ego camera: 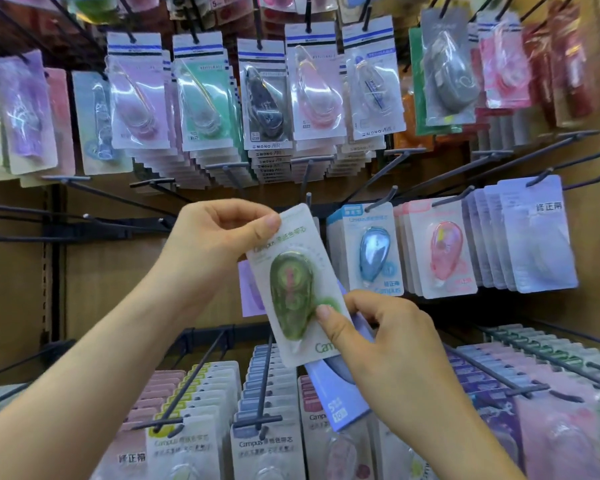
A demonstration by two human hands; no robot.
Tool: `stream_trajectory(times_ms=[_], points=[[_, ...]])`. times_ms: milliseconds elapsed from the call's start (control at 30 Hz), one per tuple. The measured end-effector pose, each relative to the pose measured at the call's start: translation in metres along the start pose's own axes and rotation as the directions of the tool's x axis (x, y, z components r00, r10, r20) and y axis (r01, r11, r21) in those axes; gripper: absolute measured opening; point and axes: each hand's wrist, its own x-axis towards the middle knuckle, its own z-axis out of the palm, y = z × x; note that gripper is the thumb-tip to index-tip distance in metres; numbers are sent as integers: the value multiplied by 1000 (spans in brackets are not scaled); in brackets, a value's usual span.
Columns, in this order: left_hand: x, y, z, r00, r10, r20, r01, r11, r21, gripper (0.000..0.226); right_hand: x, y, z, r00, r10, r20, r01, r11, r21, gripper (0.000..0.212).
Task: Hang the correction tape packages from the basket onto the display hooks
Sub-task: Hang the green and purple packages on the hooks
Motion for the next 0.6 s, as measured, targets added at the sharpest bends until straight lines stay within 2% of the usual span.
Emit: stream_trajectory(times_ms=[67, 133, 267, 433, 533, 600], points=[[5, 4, 14, 996, 69, -61, -69, 998, 6, 4, 3, -2, 4, 998, 54, 18, -57, 984, 171, 48], [10, 4, 28, 987, 118, -112, -112, 992, 60, 12, 8, -1, 10, 996, 88, 15, -89, 959, 269, 48], [21, 0, 37, 967, 185, -173, -150, 969, 196, 8, 14, 2, 16, 996, 85, -3, -80, 951, 297, 50], [32, -1, 42, 958, 247, -147, -180, 916, 359, 14, 19, 3, 13, 990, 142, 3, -135, 929, 345, 48], [36, 1, 46, 967, 217, -129, -150, 904, 401, 10, 21, 6, 12, 988, 151, 17, -146, 915, 377, 47], [38, 4, 48, 984, 119, -135, -65, 934, 353, 12, 22, 8, 10, 986, 160, 41, -162, 895, 415, 47]])
